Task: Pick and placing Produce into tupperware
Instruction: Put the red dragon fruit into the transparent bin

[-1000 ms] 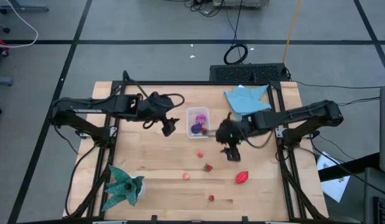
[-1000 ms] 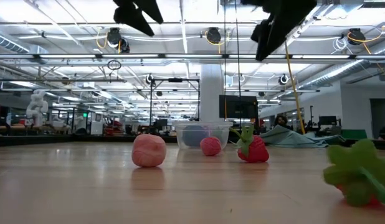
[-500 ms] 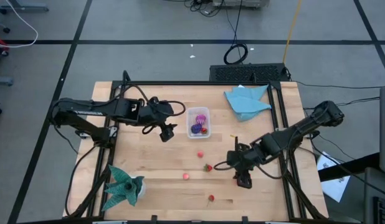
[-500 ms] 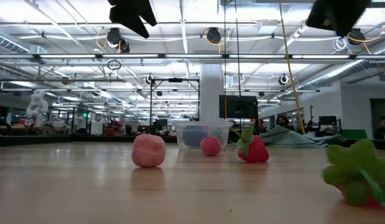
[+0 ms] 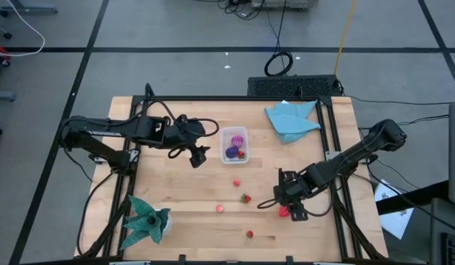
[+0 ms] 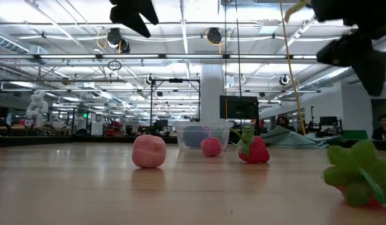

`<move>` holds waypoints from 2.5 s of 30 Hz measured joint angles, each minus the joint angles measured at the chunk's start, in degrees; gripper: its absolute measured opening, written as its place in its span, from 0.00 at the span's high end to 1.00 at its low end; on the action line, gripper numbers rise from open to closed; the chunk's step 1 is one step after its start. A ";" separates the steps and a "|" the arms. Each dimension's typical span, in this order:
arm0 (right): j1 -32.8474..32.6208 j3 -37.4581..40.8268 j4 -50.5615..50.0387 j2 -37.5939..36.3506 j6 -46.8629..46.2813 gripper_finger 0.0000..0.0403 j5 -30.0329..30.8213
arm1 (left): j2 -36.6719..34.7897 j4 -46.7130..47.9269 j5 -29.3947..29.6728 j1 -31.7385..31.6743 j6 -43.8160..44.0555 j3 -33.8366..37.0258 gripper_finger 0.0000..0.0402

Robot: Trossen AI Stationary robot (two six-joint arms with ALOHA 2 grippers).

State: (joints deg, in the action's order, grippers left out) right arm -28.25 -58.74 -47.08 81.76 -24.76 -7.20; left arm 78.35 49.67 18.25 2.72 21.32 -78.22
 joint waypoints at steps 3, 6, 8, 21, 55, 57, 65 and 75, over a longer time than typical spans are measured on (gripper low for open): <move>0.00 2.32 1.50 0.00 2.89 0.44 -2.25 | 0.00 -0.64 0.04 -0.02 0.21 0.02 0.26; 0.00 2.89 2.34 0.00 6.99 0.44 -2.52 | 0.00 -0.66 0.04 -0.02 1.62 0.00 0.26; 0.00 2.89 2.75 0.00 8.94 0.44 -2.52 | 0.00 -0.67 0.06 -0.02 2.46 0.01 0.26; 0.00 2.89 3.79 0.00 17.65 0.44 -2.54 | 0.00 -0.66 0.04 -0.02 5.03 0.00 0.26; 0.02 2.89 7.01 0.00 14.63 0.37 -0.50 | 0.00 -0.66 -0.16 -0.02 10.51 0.01 0.25; 0.02 2.89 6.98 0.00 13.06 0.37 -0.50 | 0.00 -0.66 -0.16 -0.02 10.51 0.02 0.25; 0.00 4.82 7.69 0.00 14.28 0.36 -3.54 | 0.00 -0.66 -0.16 -0.02 10.51 0.00 0.25; 0.00 9.39 12.60 0.00 17.66 0.32 -3.59 | 0.00 -0.66 -0.15 -0.02 10.78 0.01 0.26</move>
State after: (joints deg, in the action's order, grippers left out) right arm -28.25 -49.35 -34.49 81.76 -7.10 -10.79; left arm 78.35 49.01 18.10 2.70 32.10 -78.21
